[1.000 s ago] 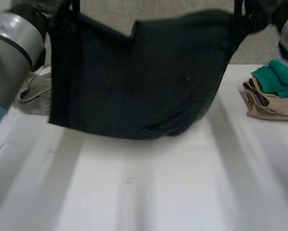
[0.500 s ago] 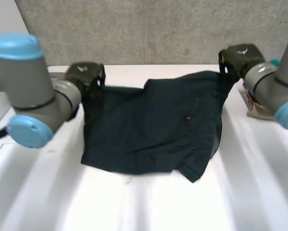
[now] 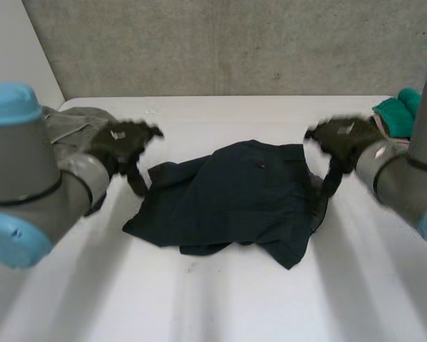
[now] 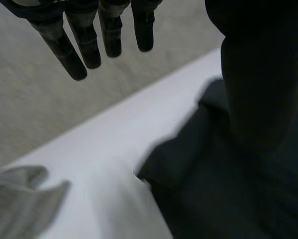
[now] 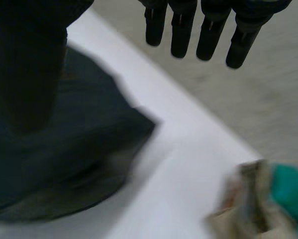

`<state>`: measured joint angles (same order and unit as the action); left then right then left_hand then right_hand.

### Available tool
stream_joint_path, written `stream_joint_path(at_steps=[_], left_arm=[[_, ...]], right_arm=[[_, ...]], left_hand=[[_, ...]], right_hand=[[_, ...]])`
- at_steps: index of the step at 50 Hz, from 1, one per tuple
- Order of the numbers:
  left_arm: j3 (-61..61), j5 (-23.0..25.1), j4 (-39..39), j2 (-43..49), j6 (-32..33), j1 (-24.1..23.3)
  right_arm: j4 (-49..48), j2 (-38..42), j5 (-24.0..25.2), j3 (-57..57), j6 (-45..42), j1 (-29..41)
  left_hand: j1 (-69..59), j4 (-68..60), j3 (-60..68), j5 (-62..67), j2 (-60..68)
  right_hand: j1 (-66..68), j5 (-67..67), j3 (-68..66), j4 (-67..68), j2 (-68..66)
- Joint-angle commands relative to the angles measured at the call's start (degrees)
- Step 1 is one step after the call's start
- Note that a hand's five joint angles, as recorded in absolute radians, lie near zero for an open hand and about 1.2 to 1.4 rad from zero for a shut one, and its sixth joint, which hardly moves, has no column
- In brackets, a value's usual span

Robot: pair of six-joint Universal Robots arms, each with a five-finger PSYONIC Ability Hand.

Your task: Fold the laundry.

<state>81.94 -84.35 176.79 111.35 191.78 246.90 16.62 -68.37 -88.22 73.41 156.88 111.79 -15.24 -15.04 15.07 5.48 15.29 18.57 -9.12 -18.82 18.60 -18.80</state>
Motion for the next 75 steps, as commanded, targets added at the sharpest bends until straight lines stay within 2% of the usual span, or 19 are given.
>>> stream_joint_path(at_steps=[1, 7, 15, 18, 19, 20, 24, 33, 38, 42, 43, 45, 46, 50, 53, 57, 62, 67, 75], left_arm=[[7.61, 4.89, 5.14, 2.72, 4.92, -0.2], [6.3, 4.46, 7.7, 7.73, 6.24, -0.81], [4.63, 2.52, 7.43, 10.12, 5.71, -2.39], [4.8, 1.64, 7.78, 9.5, 5.27, -2.39], [4.89, 1.38, 7.78, 9.41, 5.01, -2.39], [4.89, 1.12, 7.96, 9.15, 4.66, -2.22], [4.89, 0.85, 7.96, 9.06, 3.95, -1.95], [1.91, 0.85, 7.7, 13.27, 4.74, -2.74], [-1.08, 0.06, 6.47, 16.09, 4.39, -4.23], [-2.84, -0.64, 3.48, 17.06, 3.69, -6.08], [-3.19, -0.82, 2.69, 16.8, 3.34, -6.52], [-3.46, -1.26, 1.99, 16.27, 3.08, -6.87], [-3.63, -1.52, 1.98, 15.92, 2.99, -6.87], [-3.2, -5.99, 2.42, 9.97, 2.55, -6.09], [-2.93, -7.41, 2.51, 4.95, 1.93, -5.47], [-3.46, -6.1, 2.25, -4.54, 1.06, -4.68], [-7.93, -1.35, 1.63, -15.71, 0.0, -2.66], [-16.71, -0.29, -3.02, -19.15, -2.54, -1.25], [-31.13, 1.2, -10.67, -17.49, -7.47, 1.74]], right_arm=[[0.44, -1.33, 4.46, 11.49, 6.06, 3.34], [-10.01, 2.01, 4.47, 15.8, 9.94, 5.63], [-22.58, 8.16, 0.87, 16.68, 8.1, 8.53], [-26.28, 9.49, -1.51, 16.68, 6.86, 8.97], [-27.07, 9.57, -2.03, 16.77, 6.69, 9.06], [-28.38, 9.49, -2.74, 16.94, 6.51, 8.97], [-29.8, 6.6, -3.27, 18.0, 6.95, 9.15], [-23.92, -5.53, 1.82, 18.44, 7.04, 8.97], [-19.35, -9.49, 4.99, 17.56, 7.56, 8.62], [-18.81, -10.02, 5.08, 16.51, 7.13, 8.71], [-18.64, -9.94, 5.08, 15.9, 6.95, 8.62], [-18.55, -9.94, 5.08, 15.28, 6.69, 8.53], [-18.47, -9.85, 5.08, 14.84, 6.51, 8.45], [-16.8, -10.11, 5.08, 12.21, 4.41, 7.22], [-14.78, -10.29, 5.26, 9.84, 2.82, 6.34], [-9.95, -11.43, 5.43, 4.39, 0.36, 4.49], [-5.11, -14.15, 5.69, -5.63, 0.09, 2.21], [-2.3, -16.79, 5.96, -14.07, 1.59, 1.5], [1.48, -20.22, 7.19, -22.69, 4.84, 0.89]], left_hand=[[-9.76, -9.96, 9.93, 9.52, 9.71], [-10.62, -10.81, 10.78, 10.38, 10.57], [-9.94, -10.14, 10.11, 9.71, 9.9], [-8.77, -8.97, 8.93, 8.53, 8.72], [-8.27, -8.46, 8.43, 8.03, 8.22], [-7.76, -7.96, 7.93, 7.52, 7.71], [-6.58, -6.78, 6.74, 6.34, 6.53], [-4.05, -4.25, 4.22, 3.82, 4.01], [-8.41, -8.61, 8.58, 8.18, 8.37], [-21.5, -21.7, 21.67, 21.27, 21.46], [-37.37, -37.57, 37.53, 37.13, 37.32], [-60.46, -60.65, 60.62, 60.22, 60.41], [-64.72, -64.91, 64.88, 64.48, 64.67], [-64.76, -64.96, 64.93, 64.52, 64.71], [-64.76, -64.96, 64.93, 64.52, 64.71], [-64.76, -64.96, 64.93, 64.52, 64.71], [-64.76, -64.96, 64.93, 64.52, 64.71], [-64.76, -64.96, 64.93, 64.52, 64.71], [-64.76, -64.96, 64.93, 64.52, 64.71]], right_hand=[[8.08, -7.53, -7.83, 8.05, -7.85], [10.1, -9.55, -9.85, 10.07, -9.87], [13.28, -12.73, -13.03, 13.25, -13.05], [30.89, -30.34, -30.64, 30.86, -30.66], [41.78, -41.24, -41.54, 41.75, -41.55], [61.23, -60.68, -60.98, 61.2, -61.0], [61.43, -60.88, -61.18, 61.4, -61.2], [61.43, -60.88, -61.18, 61.4, -61.2], [61.43, -60.88, -61.18, 61.4, -61.2], [61.43, -60.88, -61.18, 61.4, -61.2], [61.43, -60.88, -61.18, 61.4, -61.2], [61.43, -60.88, -61.18, 61.4, -61.2], [61.43, -60.88, -61.18, 61.4, -61.2], [61.43, -60.88, -61.18, 61.4, -61.2], [61.43, -60.88, -61.18, 61.4, -61.2], [61.43, -60.88, -61.18, 61.4, -61.2], [61.43, -60.88, -61.18, 61.4, -61.2], [61.43, -60.88, -61.18, 61.4, -61.2], [61.43, -60.88, -61.18, 61.4, -61.2]])
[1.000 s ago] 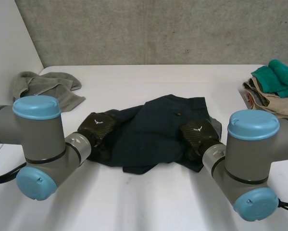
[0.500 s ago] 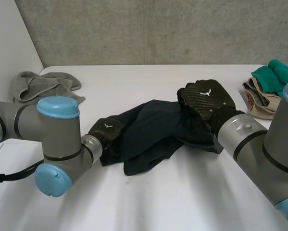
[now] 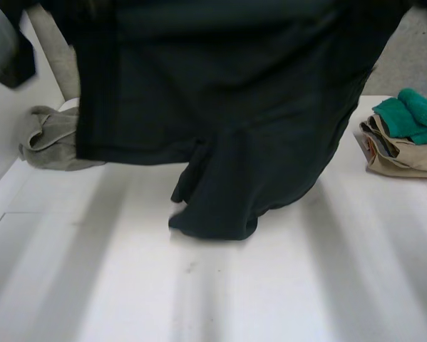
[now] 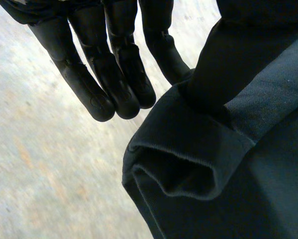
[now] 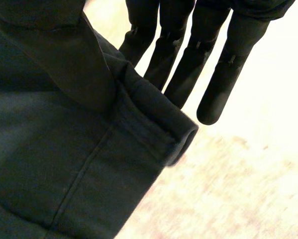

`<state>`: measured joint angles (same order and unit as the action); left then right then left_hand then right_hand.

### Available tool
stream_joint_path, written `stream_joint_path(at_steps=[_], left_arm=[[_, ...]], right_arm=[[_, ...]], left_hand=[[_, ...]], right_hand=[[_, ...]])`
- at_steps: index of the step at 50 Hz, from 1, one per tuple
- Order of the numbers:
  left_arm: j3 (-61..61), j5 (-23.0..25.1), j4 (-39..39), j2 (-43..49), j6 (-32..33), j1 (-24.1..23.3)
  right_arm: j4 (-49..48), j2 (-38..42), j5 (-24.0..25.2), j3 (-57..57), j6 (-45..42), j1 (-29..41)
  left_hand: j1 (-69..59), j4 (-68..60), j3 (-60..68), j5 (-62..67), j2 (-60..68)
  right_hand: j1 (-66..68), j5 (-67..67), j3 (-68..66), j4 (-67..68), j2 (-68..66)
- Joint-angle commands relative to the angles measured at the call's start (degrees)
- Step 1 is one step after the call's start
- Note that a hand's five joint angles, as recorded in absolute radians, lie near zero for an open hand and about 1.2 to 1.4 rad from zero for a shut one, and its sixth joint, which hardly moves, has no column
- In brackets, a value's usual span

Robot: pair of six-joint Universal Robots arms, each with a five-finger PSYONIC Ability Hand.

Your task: Fold the laundry.

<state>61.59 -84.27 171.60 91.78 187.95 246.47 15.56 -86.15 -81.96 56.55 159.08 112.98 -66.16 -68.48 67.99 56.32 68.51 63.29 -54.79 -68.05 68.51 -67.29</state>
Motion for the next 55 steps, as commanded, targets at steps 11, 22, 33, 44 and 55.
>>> stream_joint_path(at_steps=[11, 22, 33, 44, 55], left_arm=[[-16.32, 1.74, -5.05, 17.54, -4.52, 3.14], [-29.49, -3.71, 8.13, 42.24, -1.1, 3.4], [-32.59, -2.13, 14.64, 48.32, -0.39, 5.69], [-5.13, -5.02, 13.42, 29.54, 3.47, 2.88], [26.26, -9.95, 6.83, 14.23, 6.37, -8.88]], right_arm=[[0.09, 4.4, -0.12, -2.68, 3.96, 2.77], [-27.48, 24.35, -7.77, 2.16, 4.84, 9.19], [-42.47, 36.93, -6.72, 0.41, 0.01, 11.13], [-12.79, 29.03, -2.87, 0.57, -1.39, 4.72], [3.25, 26.12, 10.23, 11.37, -21.59, -4.68]], left_hand=[[-13.84, -11.52, 12.01, 13.68, 11.49], [-13.84, -11.52, 12.01, 13.68, 11.49], [56.16, 58.48, -57.99, -56.32, -58.51], [56.16, 58.48, -57.99, -56.32, -58.51], [51.27, 53.59, -53.1, -51.43, -53.62]], right_hand=[[16.71, -15.21, -11.95, 11.49, -12.71], [16.71, -15.21, -11.95, 11.49, -12.71], [-53.29, 54.79, 58.05, -58.51, 57.29], [-53.29, 54.79, 58.05, -58.51, 57.29], [-51.13, 52.63, 55.89, -56.35, 55.13]])
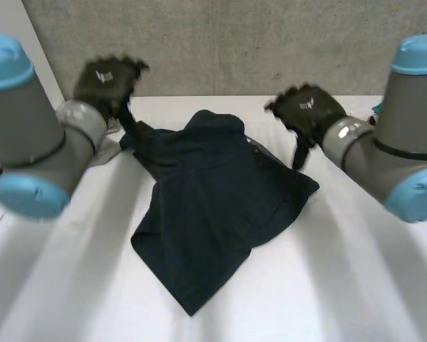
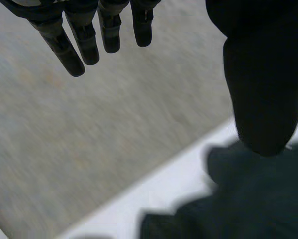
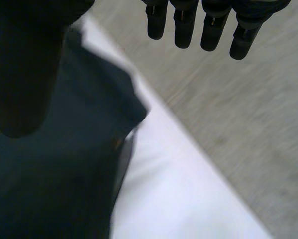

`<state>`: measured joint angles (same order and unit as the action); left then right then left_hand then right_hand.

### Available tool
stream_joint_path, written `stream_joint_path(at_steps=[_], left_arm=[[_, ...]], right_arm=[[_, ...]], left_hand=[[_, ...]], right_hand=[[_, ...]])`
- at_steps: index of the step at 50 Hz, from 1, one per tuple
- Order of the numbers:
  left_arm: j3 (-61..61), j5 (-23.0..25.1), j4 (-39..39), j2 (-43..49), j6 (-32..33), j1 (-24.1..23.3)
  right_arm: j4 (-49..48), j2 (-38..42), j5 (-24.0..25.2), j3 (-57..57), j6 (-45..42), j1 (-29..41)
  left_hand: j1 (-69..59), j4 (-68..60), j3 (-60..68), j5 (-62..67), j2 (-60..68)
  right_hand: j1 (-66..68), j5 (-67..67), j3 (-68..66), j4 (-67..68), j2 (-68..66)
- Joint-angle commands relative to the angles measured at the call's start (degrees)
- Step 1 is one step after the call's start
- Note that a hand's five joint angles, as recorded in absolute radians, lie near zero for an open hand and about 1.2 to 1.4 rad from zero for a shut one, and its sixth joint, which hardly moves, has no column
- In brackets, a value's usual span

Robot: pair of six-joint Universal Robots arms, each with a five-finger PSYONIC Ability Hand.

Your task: Fold the laundry.

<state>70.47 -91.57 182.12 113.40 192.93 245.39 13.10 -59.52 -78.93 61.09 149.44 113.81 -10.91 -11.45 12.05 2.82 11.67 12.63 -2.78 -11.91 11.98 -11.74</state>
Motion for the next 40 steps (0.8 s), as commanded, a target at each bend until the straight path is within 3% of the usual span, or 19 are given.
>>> stream_joint_path(at_steps=[1, 7, 11, 17, 24, 26, 28, 31, 36, 40], left_arm=[[19.25, -2.91, -3.87, -7.84, 1.48, -9.04], [29.54, -5.45, -1.25, -8.55, 1.83, -18.88], [31.31, -8.79, 2.44, -6.53, 2.45, -22.66], [31.84, -13.8, 6.14, -2.58, 3.59, -25.66], [31.31, -13.64, 10.01, 1.38, 4.73, -25.58], [30.96, -13.2, 10.62, 2.17, 5.61, -25.23], [30.87, -13.02, 11.15, 2.7, 6.31, -25.05], [30.61, -12.93, 12.12, 3.58, 7.54, -24.7], [30.78, -13.02, 15.19, 3.67, 8.95, -23.82], [30.87, -12.76, 16.95, 3.32, 10.44, -23.03]], right_arm=[[5.62, -0.34, 8.17, 7.81, -13.2, -6.14], [0.89, 3.08, 14.85, 12.38, -20.15, -9.74], [-5.69, 5.46, 16.88, 13.7, -20.25, -10.63], [-13.36, 8.19, 17.41, 14.68, -18.49, -10.98], [-19.16, 11.35, 17.59, 14.41, -16.9, -10.37], [-20.48, 12.32, 17.5, 14.15, -16.99, -10.19], [-21.36, 12.58, 17.24, 14.06, -16.64, -10.1], [-22.41, 12.32, 16.71, 14.32, -15.77, -9.75], [-22.59, 10.39, 14.08, 15.9, -11.99, -9.4], [-22.16, 9.34, 11.8, 16.08, -10.75, -9.48]], left_hand=[[-5.68, -5.14, 4.53, 3.77, 4.91], [-10.06, -9.52, 8.91, 8.14, 9.29], [-10.24, -9.7, 9.09, 8.32, 9.47], [-10.07, -9.53, 8.92, 8.16, 9.3], [-10.23, -9.69, 9.09, 8.32, 9.47], [-10.4, -9.86, 9.26, 8.49, 9.64], [-12.07, -11.53, 10.93, 10.16, 11.31], [-24.83, -24.29, 23.69, 22.92, 24.06], [-68.99, -68.45, 67.85, 67.08, 68.23], [-69.09, -68.55, 67.95, 67.18, 68.33]], right_hand=[[0.56, -0.41, -1.28, 1.21, -1.45], [9.13, -8.98, -9.84, 9.78, -10.02], [12.34, -12.19, -13.06, 12.99, -13.23], [13.69, -13.54, -14.41, 14.34, -14.58], [22.25, -22.1, -22.97, 22.9, -23.14], [38.0, -37.85, -38.72, 38.65, -38.89], [63.84, -63.69, -64.56, 64.49, -64.74], [67.37, -67.22, -68.09, 68.02, -68.26], [67.37, -67.22, -68.09, 68.02, -68.26], [67.37, -67.22, -68.09, 68.02, -68.26]])
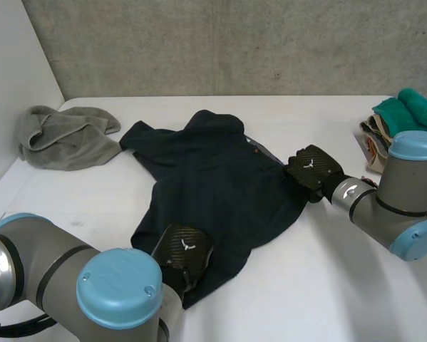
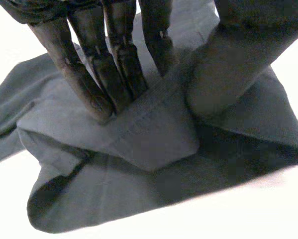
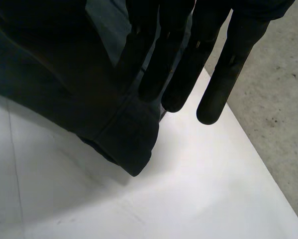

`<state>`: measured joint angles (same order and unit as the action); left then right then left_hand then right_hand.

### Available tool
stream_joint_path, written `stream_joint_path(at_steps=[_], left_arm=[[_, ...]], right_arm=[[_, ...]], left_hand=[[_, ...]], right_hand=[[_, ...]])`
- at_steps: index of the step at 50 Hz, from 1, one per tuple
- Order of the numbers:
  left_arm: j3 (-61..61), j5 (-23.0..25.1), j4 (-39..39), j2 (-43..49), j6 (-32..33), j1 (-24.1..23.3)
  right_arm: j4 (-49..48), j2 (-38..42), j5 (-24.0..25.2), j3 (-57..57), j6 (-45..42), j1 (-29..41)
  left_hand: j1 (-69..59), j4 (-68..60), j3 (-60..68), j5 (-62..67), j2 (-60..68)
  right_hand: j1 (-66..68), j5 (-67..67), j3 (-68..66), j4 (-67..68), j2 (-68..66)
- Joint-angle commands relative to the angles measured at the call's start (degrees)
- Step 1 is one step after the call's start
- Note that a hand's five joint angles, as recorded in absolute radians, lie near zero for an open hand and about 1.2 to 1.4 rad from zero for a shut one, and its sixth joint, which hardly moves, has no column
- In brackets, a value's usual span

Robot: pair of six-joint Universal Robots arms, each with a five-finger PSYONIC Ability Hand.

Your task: Fold the laundry.

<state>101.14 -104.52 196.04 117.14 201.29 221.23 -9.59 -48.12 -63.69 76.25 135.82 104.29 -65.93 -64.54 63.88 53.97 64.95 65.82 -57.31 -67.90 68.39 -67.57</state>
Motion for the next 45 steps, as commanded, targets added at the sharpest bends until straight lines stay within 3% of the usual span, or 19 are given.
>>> stream_joint_path(at_steps=[1, 7, 12, 15, 16, 19, 20, 28, 33, 40, 42, 43, 44, 45], left_arm=[[0.28, 0.19, 3.2, -0.51, 2.44, 1.31], [0.81, 1.42, 1.1, -2.44, 2.97, 3.59], [2.83, 5.01, -4.78, -8.4, 1.83, 6.75], [3.1, 7.22, -7.25, -10.87, 1.3, 8.07], [2.92, 8.62, -8.73, -12.18, 0.86, 8.95], [2.48, 10.21, -10.15, -13.69, 0.16, 9.83], [1.7, 10.82, -10.77, -14.13, -0.02, 10.01], [-3.05, 10.39, -11.21, -12.73, -0.2, 10.53], [-5.51, 8.98, -12.17, -11.67, -0.46, 11.33], [-7.89, 8.98, -14.37, -11.84, -1.87, 11.86], [-8.15, 8.98, -14.64, -11.84, -2.22, 11.77], [-8.24, 8.98, -14.9, -11.84, -2.48, 11.68], [-8.24, 8.98, -15.08, -11.84, -2.57, 11.59], [-8.16, 8.98, -15.34, -11.84, -2.66, 11.5]], right_arm=[[0.97, -2.33, -4.07, 0.92, 2.96, -0.05], [10.28, -5.84, -5.75, 1.71, 0.95, -1.1], [26.16, -11.11, -5.05, 3.2, -6.85, -3.47], [29.98, -12.43, -4.61, 3.38, -10.39, -4.09], [29.11, -12.96, -3.73, 3.73, -10.83, -4.18], [25.78, -12.7, -2.94, 4.35, -9.26, -3.57], [22.63, -12.35, -2.93, 4.44, -7.51, -2.87], [8.04, -9.2, -3.02, 5.23, 3.91, 0.11], [2.04, -4.98, -2.85, 3.91, 4.72, 2.05], [-1.39, 1.35, -3.29, 0.14, 1.82, 3.29], [-1.48, 2.15, -3.29, -0.92, 1.73, 3.29], [-1.31, 2.67, -3.29, -1.62, 1.73, 3.11], [-1.22, 2.68, -3.46, -1.71, 1.56, 3.02], [-1.04, 2.59, -3.64, -1.72, 1.73, 3.02]], left_hand=[[-14.07, -15.46, 16.12, 16.03, 15.05], [-14.07, -15.46, 16.12, 16.03, 15.05], [-14.07, -15.46, 16.12, 16.03, 15.05], [-14.07, -15.46, 16.12, 16.03, 15.05], [-14.07, -15.46, 16.12, 16.03, 15.05], [-14.07, -15.46, 16.12, 16.03, 15.05], [-14.07, -15.46, 16.12, 16.03, 15.05], [-14.07, -15.46, 16.12, 16.03, 15.05], [-14.07, -15.46, 16.12, 16.03, 15.05], [-14.07, -15.46, 16.12, 16.03, 15.05], [-14.07, -15.46, 16.12, 16.03, 15.05], [-14.07, -15.46, 16.12, 16.03, 15.05], [-14.07, -15.46, 16.12, 16.03, 15.05], [-14.07, -15.46, 16.12, 16.03, 15.05]], right_hand=[[14.18, -12.69, -12.1, 11.61, -12.43], [14.18, -12.69, -12.1, 11.61, -12.43], [14.18, -12.69, -12.1, 11.61, -12.43], [14.18, -12.69, -12.1, 11.61, -12.43], [10.16, -8.67, -8.08, 7.59, -8.41], [-27.3, 28.79, 29.37, -29.86, 29.05], [-31.22, 32.71, 33.3, -33.79, 32.97], [-37.32, 38.81, 39.39, -39.88, 39.07], [-37.49, 38.98, 39.56, -40.05, 39.24], [-26.93, 28.42, 29.0, -29.49, 28.68], [-13.17, 14.66, 15.25, -15.74, 14.92], [5.05, -3.56, -2.98, 2.49, -3.31], [14.08, -12.6, -12.01, 11.52, -12.34], [14.18, -12.69, -12.1, 11.61, -12.43]])
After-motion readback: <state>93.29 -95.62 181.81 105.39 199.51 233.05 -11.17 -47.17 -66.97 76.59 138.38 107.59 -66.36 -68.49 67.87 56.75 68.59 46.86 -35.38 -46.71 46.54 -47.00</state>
